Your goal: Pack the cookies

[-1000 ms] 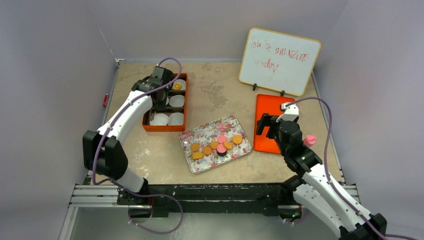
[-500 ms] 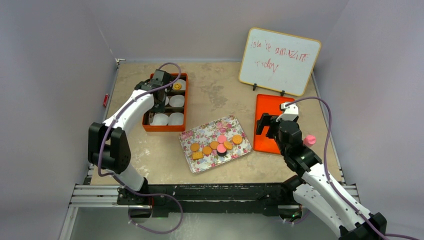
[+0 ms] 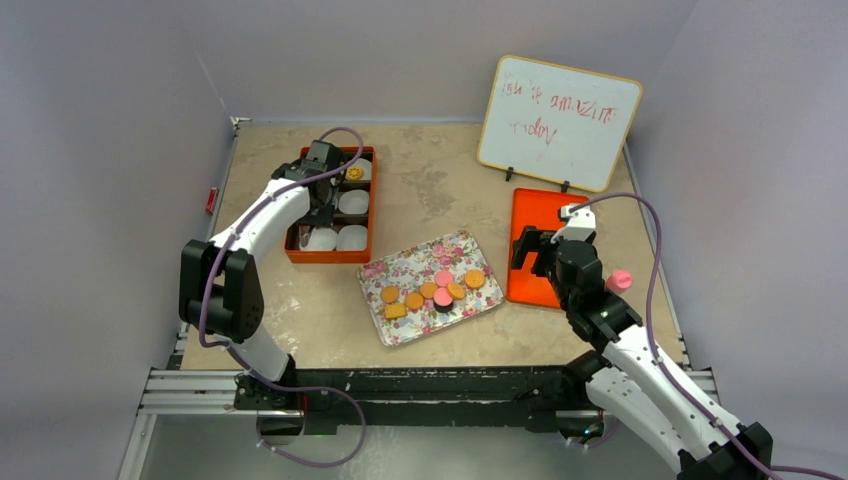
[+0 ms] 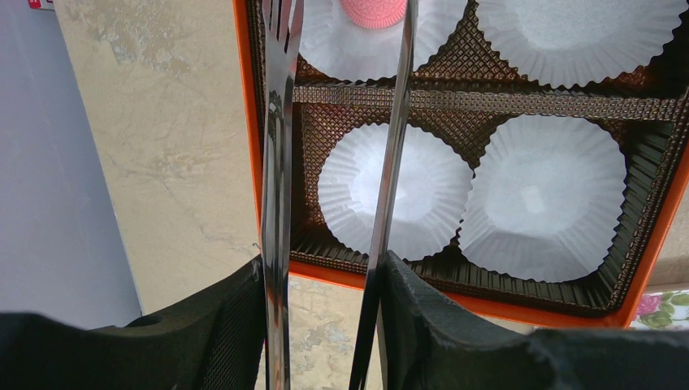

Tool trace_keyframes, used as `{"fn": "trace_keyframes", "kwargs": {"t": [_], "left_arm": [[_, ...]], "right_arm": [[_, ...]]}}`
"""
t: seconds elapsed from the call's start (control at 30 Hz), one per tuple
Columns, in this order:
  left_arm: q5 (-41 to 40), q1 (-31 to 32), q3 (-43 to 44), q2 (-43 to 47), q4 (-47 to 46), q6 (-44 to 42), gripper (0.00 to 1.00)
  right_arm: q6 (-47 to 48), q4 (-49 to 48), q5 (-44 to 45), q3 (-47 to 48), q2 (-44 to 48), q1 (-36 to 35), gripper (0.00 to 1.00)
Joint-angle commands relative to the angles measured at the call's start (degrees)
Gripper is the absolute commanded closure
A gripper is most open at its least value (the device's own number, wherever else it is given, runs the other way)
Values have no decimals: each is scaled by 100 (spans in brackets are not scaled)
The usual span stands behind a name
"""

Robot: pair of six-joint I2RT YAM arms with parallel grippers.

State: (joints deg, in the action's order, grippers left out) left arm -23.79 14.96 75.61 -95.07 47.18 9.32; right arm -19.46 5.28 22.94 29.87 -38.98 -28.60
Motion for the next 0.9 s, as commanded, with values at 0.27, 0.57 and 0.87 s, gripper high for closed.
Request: {"fn": "trace_keyframes", "kwargs": {"t": [0.27,0.57,0.87], "left_arm": [[122,-63,-15,371,-200,-83,55],[468,37,-181,920,-405,-195,59],[577,781,-415,1388,-518,-449,59]], "right_arm": [[-8,-159,-18,32,120,-5,1],[-34,-102,-36,102,110,-5,1],[-43,-10,-35,216,108,-10,1]]}}
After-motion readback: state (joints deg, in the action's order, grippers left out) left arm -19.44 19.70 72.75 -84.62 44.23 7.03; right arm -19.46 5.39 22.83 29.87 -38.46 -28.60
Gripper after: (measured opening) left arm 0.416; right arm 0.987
